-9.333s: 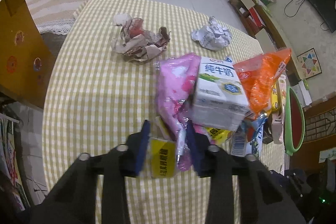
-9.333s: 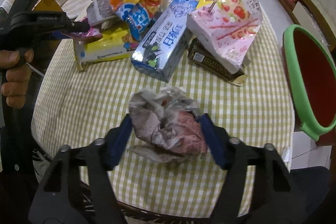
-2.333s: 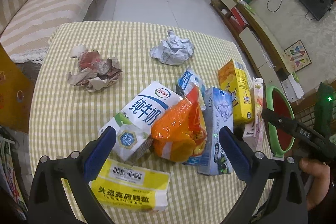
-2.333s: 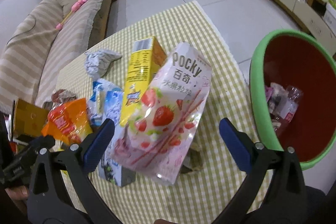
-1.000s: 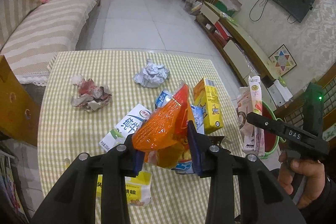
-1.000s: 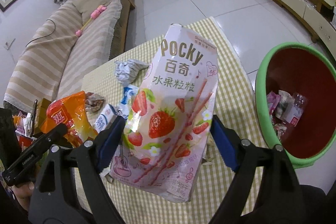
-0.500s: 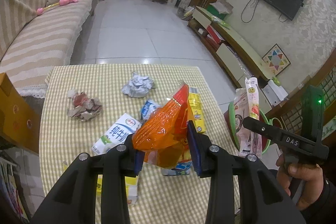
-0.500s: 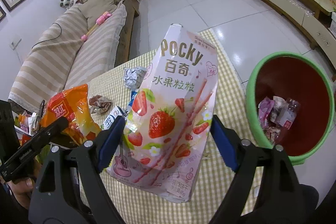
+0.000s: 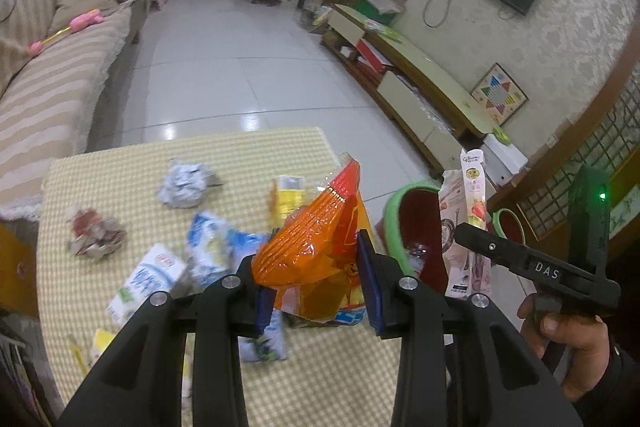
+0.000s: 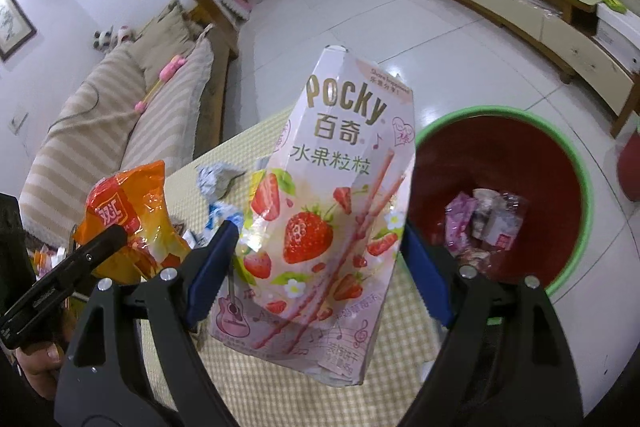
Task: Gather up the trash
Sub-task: 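Carry the Pocky bag and orange bag toward the green-rimmed bin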
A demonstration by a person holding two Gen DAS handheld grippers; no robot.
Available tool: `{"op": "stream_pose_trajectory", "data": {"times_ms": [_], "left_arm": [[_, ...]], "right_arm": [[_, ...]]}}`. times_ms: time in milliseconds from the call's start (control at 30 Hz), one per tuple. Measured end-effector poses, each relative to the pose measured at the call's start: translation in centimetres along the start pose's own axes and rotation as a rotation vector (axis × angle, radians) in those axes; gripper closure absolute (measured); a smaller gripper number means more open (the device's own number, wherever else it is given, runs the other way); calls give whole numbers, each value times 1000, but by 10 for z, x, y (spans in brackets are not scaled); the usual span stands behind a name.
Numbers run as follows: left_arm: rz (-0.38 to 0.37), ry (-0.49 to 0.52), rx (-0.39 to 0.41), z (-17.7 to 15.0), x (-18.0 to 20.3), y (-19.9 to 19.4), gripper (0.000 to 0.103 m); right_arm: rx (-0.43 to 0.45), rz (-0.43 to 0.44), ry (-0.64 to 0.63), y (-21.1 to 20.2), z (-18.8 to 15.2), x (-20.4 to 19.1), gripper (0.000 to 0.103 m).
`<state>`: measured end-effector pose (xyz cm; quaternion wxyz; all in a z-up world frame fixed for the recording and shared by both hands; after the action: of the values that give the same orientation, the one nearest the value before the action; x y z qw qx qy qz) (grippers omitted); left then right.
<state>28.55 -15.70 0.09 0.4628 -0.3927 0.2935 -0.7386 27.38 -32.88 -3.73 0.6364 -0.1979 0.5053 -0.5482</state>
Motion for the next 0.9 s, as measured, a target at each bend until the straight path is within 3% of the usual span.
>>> {"op": "stream_pose_trajectory", "data": {"times_ms": [600, 900], "left_arm": [[-113, 155, -66, 27, 145, 72, 69], [-102, 207, -112, 25, 170, 105, 69]], "right_arm": [[58, -78, 144, -32, 16, 122, 23], [42, -76, 199, -21, 14, 150, 23]]}}
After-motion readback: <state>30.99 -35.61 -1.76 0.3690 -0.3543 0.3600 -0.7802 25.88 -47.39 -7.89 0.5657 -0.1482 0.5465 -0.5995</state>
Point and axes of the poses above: each gripper's, at about its wrist camera, not at the fingertips, and y roughly the way its jaws point, x to its right, z to its top, the point moved 9 cm from there along y, roughly the way its jaws point, and after that the axes turned 6 degrees about -x, right-handed, at the moved point
